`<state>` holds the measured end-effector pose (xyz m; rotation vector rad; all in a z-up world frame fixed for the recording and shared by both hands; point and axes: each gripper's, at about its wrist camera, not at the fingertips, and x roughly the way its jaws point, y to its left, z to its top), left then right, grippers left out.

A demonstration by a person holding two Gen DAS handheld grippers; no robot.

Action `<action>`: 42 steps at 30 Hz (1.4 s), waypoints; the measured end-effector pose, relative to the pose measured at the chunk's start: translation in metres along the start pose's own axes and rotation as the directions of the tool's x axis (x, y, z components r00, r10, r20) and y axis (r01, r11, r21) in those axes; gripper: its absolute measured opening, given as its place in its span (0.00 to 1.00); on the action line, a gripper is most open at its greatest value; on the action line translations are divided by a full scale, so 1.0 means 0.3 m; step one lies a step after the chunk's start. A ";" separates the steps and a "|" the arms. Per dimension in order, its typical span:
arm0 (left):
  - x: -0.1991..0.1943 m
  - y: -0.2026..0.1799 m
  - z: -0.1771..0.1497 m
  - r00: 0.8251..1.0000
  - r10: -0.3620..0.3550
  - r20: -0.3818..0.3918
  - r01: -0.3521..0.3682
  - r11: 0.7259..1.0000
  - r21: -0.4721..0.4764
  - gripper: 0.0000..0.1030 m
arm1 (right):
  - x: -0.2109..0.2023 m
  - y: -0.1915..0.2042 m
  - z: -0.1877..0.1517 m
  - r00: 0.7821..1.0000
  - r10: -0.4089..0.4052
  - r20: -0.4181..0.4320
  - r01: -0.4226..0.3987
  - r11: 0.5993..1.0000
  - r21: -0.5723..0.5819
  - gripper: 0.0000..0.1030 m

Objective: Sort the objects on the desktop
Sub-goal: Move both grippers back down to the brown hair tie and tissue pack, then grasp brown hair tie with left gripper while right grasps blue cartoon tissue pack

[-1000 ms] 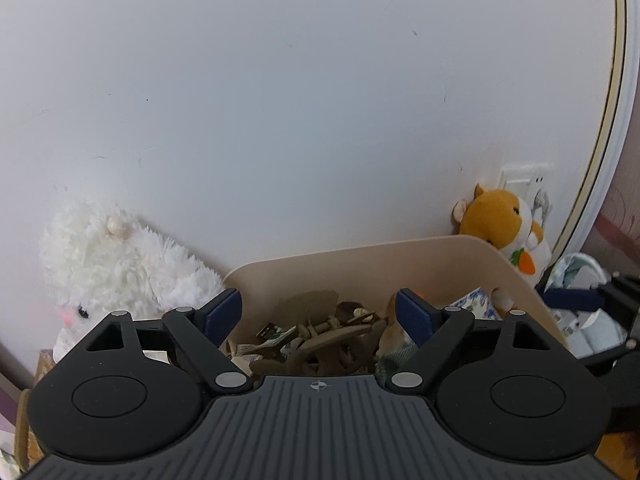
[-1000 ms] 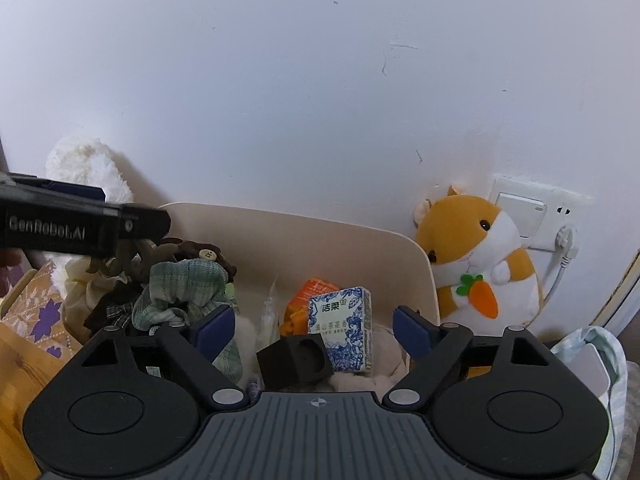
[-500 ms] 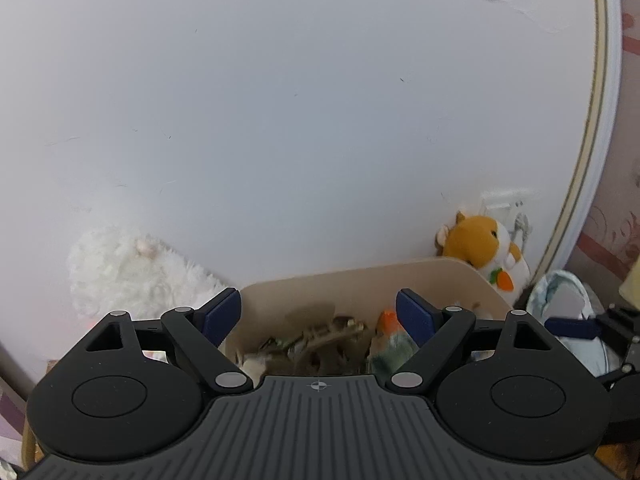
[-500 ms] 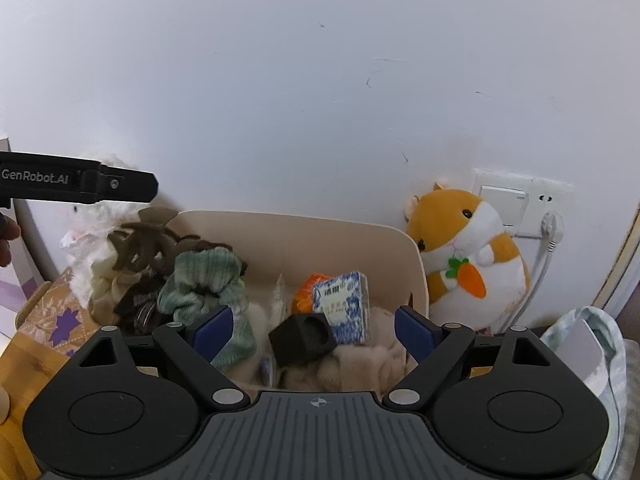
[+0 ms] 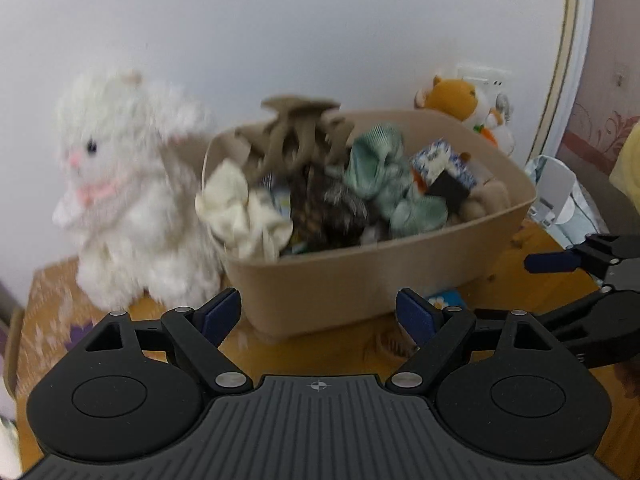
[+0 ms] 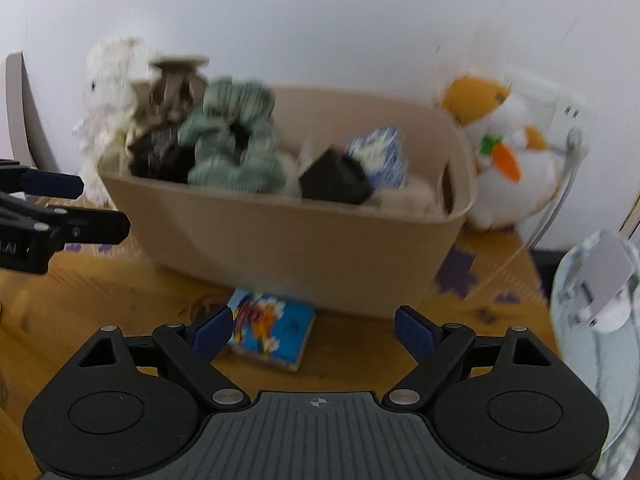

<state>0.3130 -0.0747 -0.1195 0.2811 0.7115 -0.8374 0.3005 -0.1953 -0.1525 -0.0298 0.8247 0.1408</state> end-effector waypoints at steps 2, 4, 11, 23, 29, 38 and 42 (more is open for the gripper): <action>0.016 0.005 -0.024 1.000 0.006 -0.015 -0.007 0.999 -0.037 0.84 | 0.037 0.014 0.002 1.000 0.011 -0.017 -0.011 1.000 0.014 0.87; 0.024 0.016 -0.050 0.999 0.005 -0.036 -0.007 0.998 -0.056 0.84 | 0.068 0.037 0.007 1.000 0.016 -0.024 -0.015 1.000 0.016 0.87; 0.075 0.013 -0.093 0.996 0.019 -0.083 -0.022 0.999 -0.036 0.84 | 0.146 0.105 0.014 0.996 -0.053 -0.067 0.050 0.998 -0.034 0.87; 0.148 -0.077 -0.088 0.990 -0.049 -0.133 0.037 0.995 -0.088 0.84 | 0.149 -0.031 -0.025 0.991 -0.082 -0.108 0.080 0.997 -0.021 0.87; 0.207 -0.136 -0.089 0.983 0.011 -0.183 -0.026 0.996 -0.085 0.84 | 0.151 -0.061 -0.047 0.991 -0.064 -0.120 0.051 0.993 -0.107 0.87; 0.288 -0.140 -0.097 0.960 0.062 -0.272 -0.114 0.977 -0.181 0.84 | 0.150 -0.082 -0.094 0.994 -0.055 -0.097 0.041 0.989 -0.140 0.87; 0.290 -0.158 -0.103 0.957 0.103 -0.272 -0.151 0.976 -0.160 0.80 | 0.138 -0.072 -0.113 0.995 -0.045 -0.085 0.031 0.987 -0.159 0.82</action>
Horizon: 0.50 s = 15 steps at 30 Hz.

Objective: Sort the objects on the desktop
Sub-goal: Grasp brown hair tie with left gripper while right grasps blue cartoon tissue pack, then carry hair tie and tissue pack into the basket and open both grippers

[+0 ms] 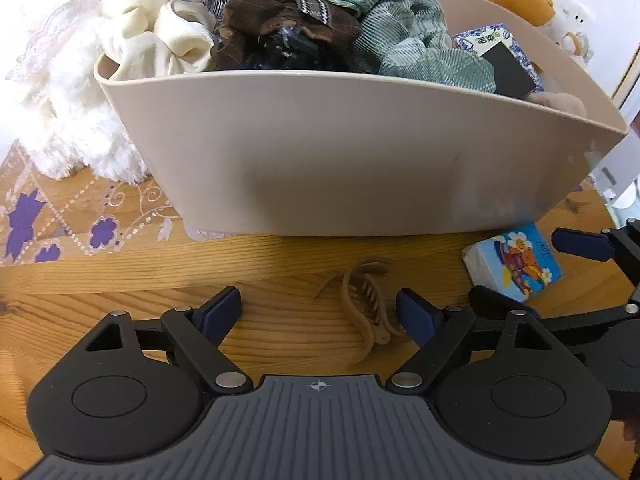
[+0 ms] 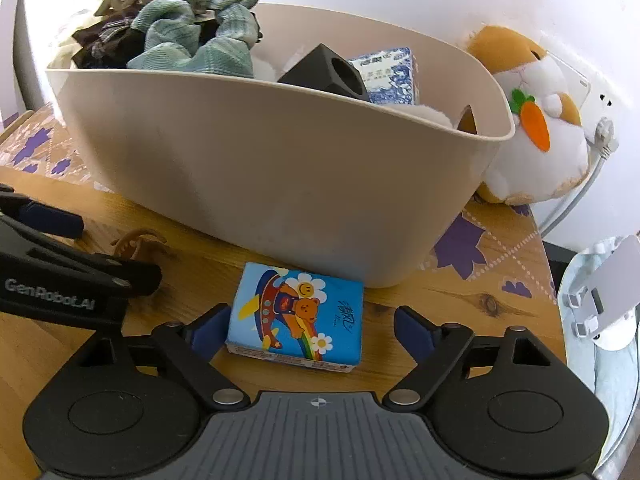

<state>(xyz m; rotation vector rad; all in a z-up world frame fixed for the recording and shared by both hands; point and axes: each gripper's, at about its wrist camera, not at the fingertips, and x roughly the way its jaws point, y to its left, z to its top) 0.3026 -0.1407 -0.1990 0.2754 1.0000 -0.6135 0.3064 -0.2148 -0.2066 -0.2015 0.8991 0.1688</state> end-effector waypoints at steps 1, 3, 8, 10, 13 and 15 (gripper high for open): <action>-0.001 -0.004 -0.001 1.000 0.018 0.003 -0.018 1.000 0.006 0.76 | -0.003 0.002 -0.003 1.000 0.003 0.004 -0.003 1.000 -0.001 0.77; -0.010 -0.008 -0.005 0.999 0.026 0.019 -0.027 1.000 0.011 0.60 | -0.027 0.045 -0.004 1.000 0.009 0.008 -0.009 1.000 0.000 0.69; -0.029 0.001 -0.012 1.000 -0.015 0.021 0.014 0.999 0.051 0.36 | -0.050 0.088 -0.014 1.000 0.016 0.002 -0.016 1.000 0.002 0.62; -0.034 0.011 -0.018 1.000 -0.021 0.018 0.020 0.998 0.054 0.36 | -0.045 0.083 0.016 1.000 0.012 -0.007 -0.012 1.000 0.003 0.62; -0.050 0.034 -0.039 0.999 -0.041 0.026 0.039 0.998 0.048 0.35 | -0.065 0.089 0.021 1.000 0.020 -0.012 -0.020 1.000 -0.005 0.62; -0.067 0.046 -0.061 0.998 -0.056 0.041 0.053 0.997 0.060 0.35 | -0.058 0.056 0.026 1.000 0.030 -0.008 -0.030 0.999 -0.010 0.62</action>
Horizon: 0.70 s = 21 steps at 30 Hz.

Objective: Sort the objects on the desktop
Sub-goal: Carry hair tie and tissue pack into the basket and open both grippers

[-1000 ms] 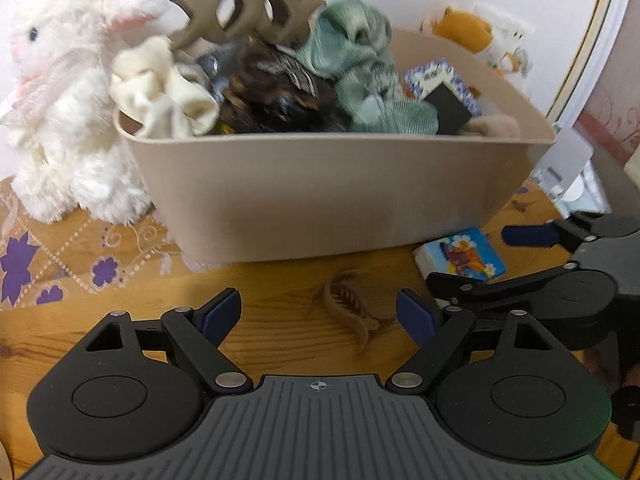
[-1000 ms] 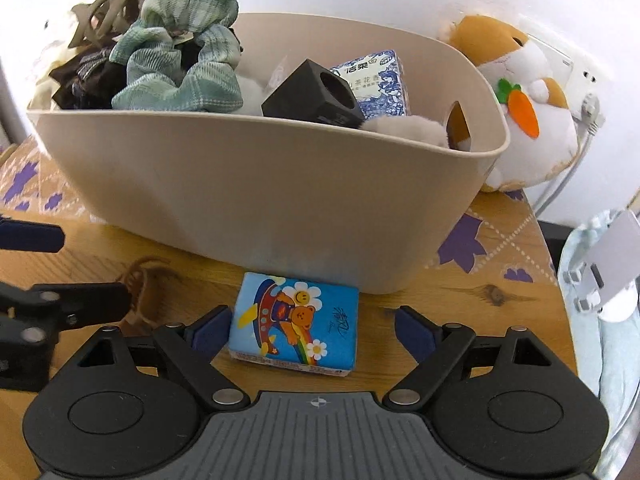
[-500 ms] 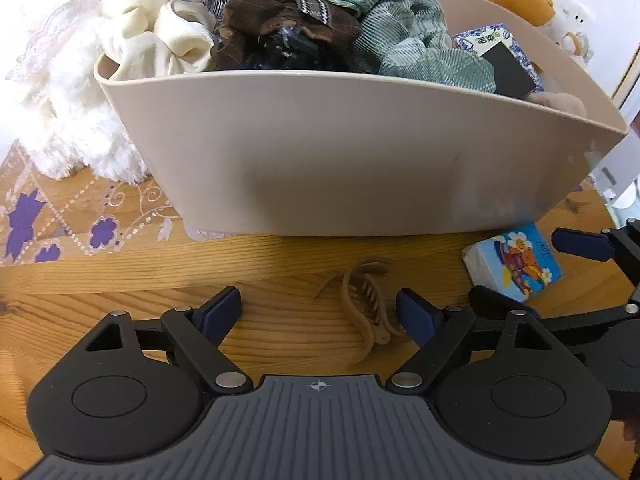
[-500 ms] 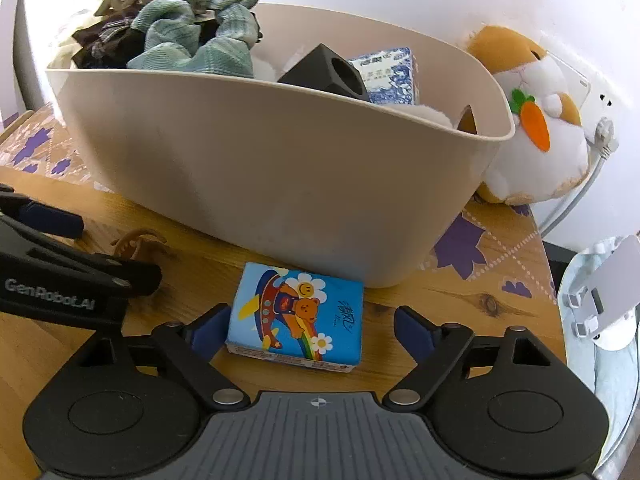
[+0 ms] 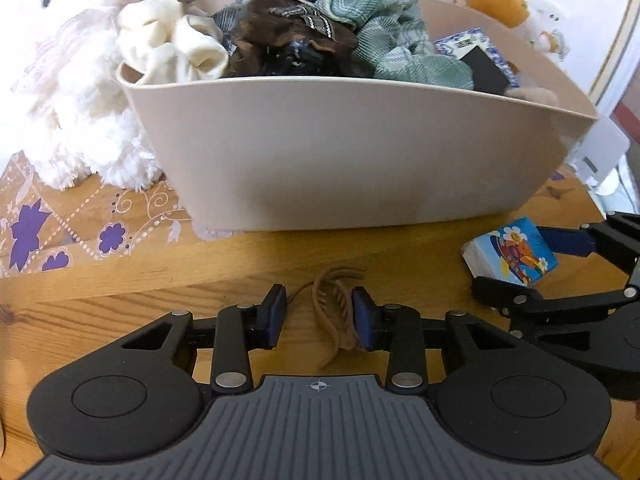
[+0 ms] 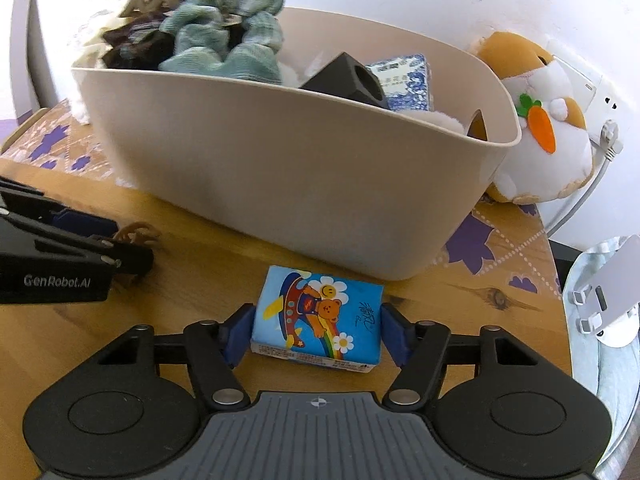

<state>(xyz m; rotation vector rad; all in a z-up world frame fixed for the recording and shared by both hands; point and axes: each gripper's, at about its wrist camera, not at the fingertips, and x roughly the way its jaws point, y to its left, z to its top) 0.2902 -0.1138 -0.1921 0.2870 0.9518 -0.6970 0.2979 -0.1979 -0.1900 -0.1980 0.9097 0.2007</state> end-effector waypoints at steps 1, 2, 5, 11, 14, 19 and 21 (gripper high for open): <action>-0.008 0.002 -0.009 1.000 -0.001 0.001 0.001 1.000 0.016 0.35 | -0.015 0.003 -0.003 1.000 0.004 0.004 -0.004 1.000 0.000 0.62; -0.018 -0.002 -0.023 1.000 -0.006 0.004 0.006 1.000 0.030 0.35 | -0.031 0.004 -0.006 1.000 0.009 0.009 -0.009 1.000 0.003 0.62; -0.057 0.018 -0.030 1.000 -0.024 0.015 0.023 0.999 0.040 0.35 | -0.089 -0.004 -0.009 0.999 0.018 0.033 -0.019 0.999 0.033 0.62; -0.163 0.018 0.030 0.995 -0.067 0.079 0.061 0.995 0.080 0.35 | -0.224 -0.058 -0.005 0.995 0.035 0.098 -0.043 0.996 0.077 0.62; -0.241 0.009 0.054 0.989 -0.094 0.112 0.081 0.990 0.115 0.35 | -0.289 -0.088 0.005 0.991 0.026 0.129 -0.036 0.996 0.076 0.62; -0.341 0.012 0.108 0.979 -0.114 0.166 0.087 0.982 0.166 0.35 | -0.378 -0.136 0.057 0.980 0.007 0.196 -0.022 0.997 0.079 0.62; -0.374 0.014 0.143 0.975 -0.119 0.187 0.087 0.982 0.167 0.35 | -0.413 -0.156 0.086 0.975 -0.004 0.222 -0.015 0.997 0.082 0.62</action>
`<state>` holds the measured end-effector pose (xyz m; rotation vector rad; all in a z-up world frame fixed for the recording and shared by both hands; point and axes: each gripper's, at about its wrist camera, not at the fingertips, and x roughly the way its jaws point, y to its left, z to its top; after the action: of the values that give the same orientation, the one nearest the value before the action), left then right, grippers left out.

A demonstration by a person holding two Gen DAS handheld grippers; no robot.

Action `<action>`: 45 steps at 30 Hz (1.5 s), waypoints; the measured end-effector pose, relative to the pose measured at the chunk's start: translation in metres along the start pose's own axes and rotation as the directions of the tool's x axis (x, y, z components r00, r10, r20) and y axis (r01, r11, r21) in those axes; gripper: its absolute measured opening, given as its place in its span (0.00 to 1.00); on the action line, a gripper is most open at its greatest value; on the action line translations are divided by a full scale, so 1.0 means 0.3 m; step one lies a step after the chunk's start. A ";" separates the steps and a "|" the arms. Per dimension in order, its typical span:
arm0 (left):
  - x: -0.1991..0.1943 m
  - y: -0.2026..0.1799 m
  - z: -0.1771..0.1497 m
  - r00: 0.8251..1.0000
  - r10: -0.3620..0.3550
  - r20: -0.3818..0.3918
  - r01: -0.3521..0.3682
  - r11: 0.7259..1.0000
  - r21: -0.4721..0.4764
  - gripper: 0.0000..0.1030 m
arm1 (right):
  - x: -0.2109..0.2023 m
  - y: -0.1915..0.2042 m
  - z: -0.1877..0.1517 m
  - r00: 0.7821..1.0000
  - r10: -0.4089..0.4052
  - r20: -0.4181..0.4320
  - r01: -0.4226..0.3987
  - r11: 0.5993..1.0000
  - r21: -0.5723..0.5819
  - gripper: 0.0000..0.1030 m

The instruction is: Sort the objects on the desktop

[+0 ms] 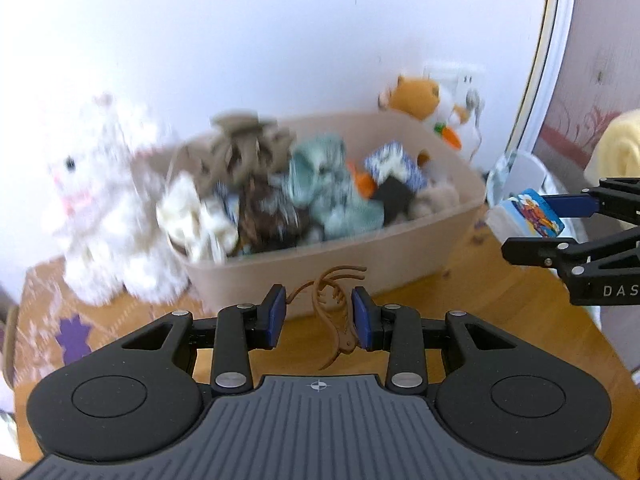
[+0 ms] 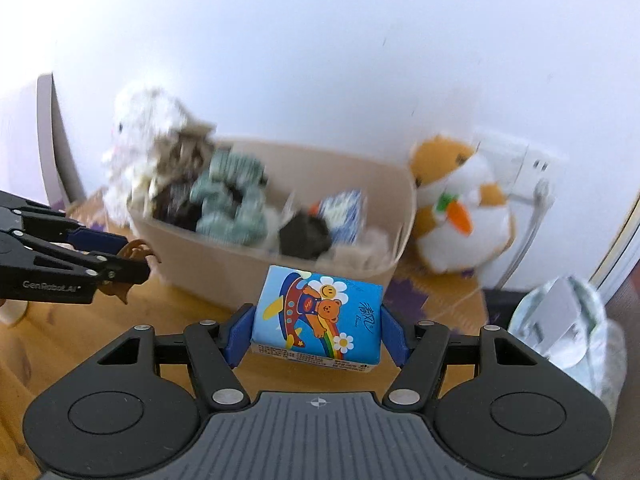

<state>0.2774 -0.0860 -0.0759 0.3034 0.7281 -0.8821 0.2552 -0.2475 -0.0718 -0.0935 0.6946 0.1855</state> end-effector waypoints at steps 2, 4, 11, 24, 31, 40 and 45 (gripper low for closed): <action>-0.023 -0.001 0.045 1.000 -0.001 0.023 0.001 1.000 0.002 0.35 | -0.023 -0.026 0.036 1.000 -0.005 0.024 0.005 1.000 0.010 0.62; -0.040 -0.006 0.085 0.999 -0.004 0.049 0.003 1.000 0.005 0.35 | -0.035 -0.043 0.066 0.999 -0.012 0.050 0.011 1.000 0.022 0.62; -0.062 -0.019 0.239 0.991 0.015 0.132 -0.017 1.000 0.018 0.35 | -0.039 -0.083 0.199 0.992 -0.030 0.119 0.026 0.999 0.035 0.62; 0.098 -0.028 0.448 0.988 0.100 0.113 -0.095 0.994 -0.053 0.35 | 0.155 -0.038 0.372 0.993 -0.025 0.115 0.025 1.000 0.004 0.62; 0.206 0.013 0.480 0.988 0.155 0.030 -0.153 0.986 -0.061 0.36 | 0.282 -0.048 0.368 0.998 -0.042 0.048 0.039 0.997 0.073 0.61; 0.265 0.032 0.468 0.982 0.186 -0.044 -0.187 0.982 -0.038 0.39 | 0.376 -0.010 0.335 0.997 -0.050 -0.051 0.054 0.996 0.072 0.62; 0.230 0.021 0.462 0.972 0.234 0.016 -0.234 0.972 -0.020 0.76 | 0.369 0.000 0.322 0.996 -0.061 -0.070 0.066 0.996 0.064 0.76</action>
<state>0.3737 -0.1955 -0.0236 0.3573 0.6674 -0.6537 0.3991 -0.2179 -0.0690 -0.0586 0.7638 0.0985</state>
